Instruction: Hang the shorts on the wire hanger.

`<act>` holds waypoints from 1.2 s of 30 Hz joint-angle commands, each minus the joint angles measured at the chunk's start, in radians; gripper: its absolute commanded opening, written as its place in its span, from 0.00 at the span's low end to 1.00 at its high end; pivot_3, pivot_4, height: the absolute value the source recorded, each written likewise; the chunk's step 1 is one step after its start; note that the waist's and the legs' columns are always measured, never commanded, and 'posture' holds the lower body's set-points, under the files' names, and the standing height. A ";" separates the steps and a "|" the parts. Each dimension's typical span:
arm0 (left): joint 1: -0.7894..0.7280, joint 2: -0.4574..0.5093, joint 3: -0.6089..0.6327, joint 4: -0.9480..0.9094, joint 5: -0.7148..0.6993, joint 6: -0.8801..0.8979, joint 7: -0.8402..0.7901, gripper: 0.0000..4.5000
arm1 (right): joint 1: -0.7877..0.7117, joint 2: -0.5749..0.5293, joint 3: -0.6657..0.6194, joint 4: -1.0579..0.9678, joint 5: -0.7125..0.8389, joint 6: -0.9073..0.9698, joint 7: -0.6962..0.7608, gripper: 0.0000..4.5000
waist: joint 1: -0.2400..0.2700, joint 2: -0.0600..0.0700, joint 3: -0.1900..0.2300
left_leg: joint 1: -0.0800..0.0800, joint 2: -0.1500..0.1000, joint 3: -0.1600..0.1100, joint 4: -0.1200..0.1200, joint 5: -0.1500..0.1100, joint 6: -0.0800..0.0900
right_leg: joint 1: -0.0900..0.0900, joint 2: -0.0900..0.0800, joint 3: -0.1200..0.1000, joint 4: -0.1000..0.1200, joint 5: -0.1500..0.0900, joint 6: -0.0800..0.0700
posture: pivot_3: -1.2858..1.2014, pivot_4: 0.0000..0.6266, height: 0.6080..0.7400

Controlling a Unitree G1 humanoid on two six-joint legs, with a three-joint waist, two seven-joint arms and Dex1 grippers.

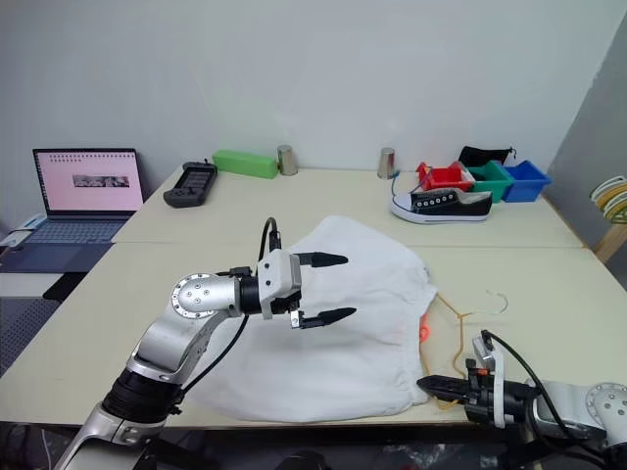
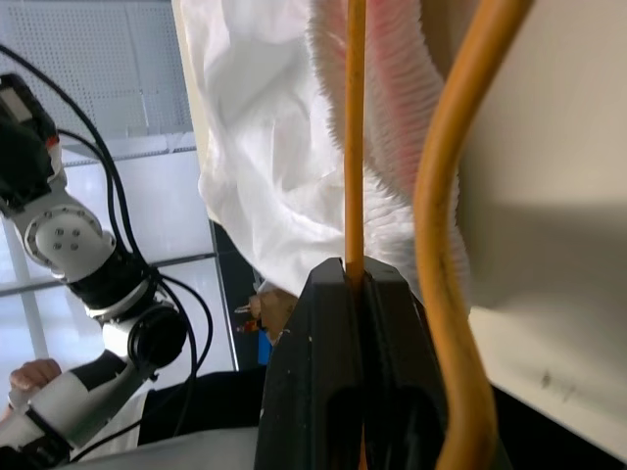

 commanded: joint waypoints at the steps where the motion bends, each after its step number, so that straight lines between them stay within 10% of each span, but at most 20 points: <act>1: -0.032 -0.005 0.009 0.002 0.000 -0.019 -0.006 1.00 | -0.083 0.014 -0.042 0.017 -0.072 -0.007 0.039 0.00 | -0.001 0.000 0.000 | 0.000 0.000 0.000 0.000 0.000 0.000 | 0.000 0.000 0.000 0.000 0.000 0.000 | 0.63 0.00 1.00; 7: -0.050 -0.012 0.007 0.037 0.004 -0.038 -0.020 1.00 | -0.254 -0.006 -0.048 0.002 -0.245 0.026 0.161 0.00 | -0.006 0.001 -0.001 | -0.005 0.000 0.000 0.000 0.000 0.000 | -0.006 0.000 0.000 0.001 0.001 -0.001 | 0.62 0.00 1.00; 15: -0.276 0.034 0.056 0.267 0.016 -0.104 -0.087 1.00 | -0.387 -0.208 0.104 -0.344 -0.866 -0.255 0.384 0.00 | 0.004 0.002 -0.002 | -0.012 -0.001 -0.002 0.001 0.000 0.000 | -0.012 0.000 -0.004 0.001 0.001 -0.001 | 0.62 0.00 1.00; 25: -0.732 0.147 0.052 0.678 0.041 -0.149 -0.394 1.00 | -0.539 -0.067 0.284 -0.249 -1.447 -0.592 0.347 0.00 | -0.012 0.000 0.001 | -0.012 -0.002 0.000 0.002 0.000 0.000 | -0.013 0.005 -0.001 0.002 0.001 -0.001 | 0.63 0.00 1.00; 36: -0.989 0.016 -0.023 1.280 0.334 -0.643 -0.196 1.00 | -0.563 0.053 0.372 -0.263 -1.798 -0.784 0.353 0.00 | -0.004 -0.005 0.004 | -0.014 -0.003 -0.001 0.002 0.000 0.000 | -0.014 0.003 0.000 0.002 0.001 -0.001 | 0.63 0.00 1.00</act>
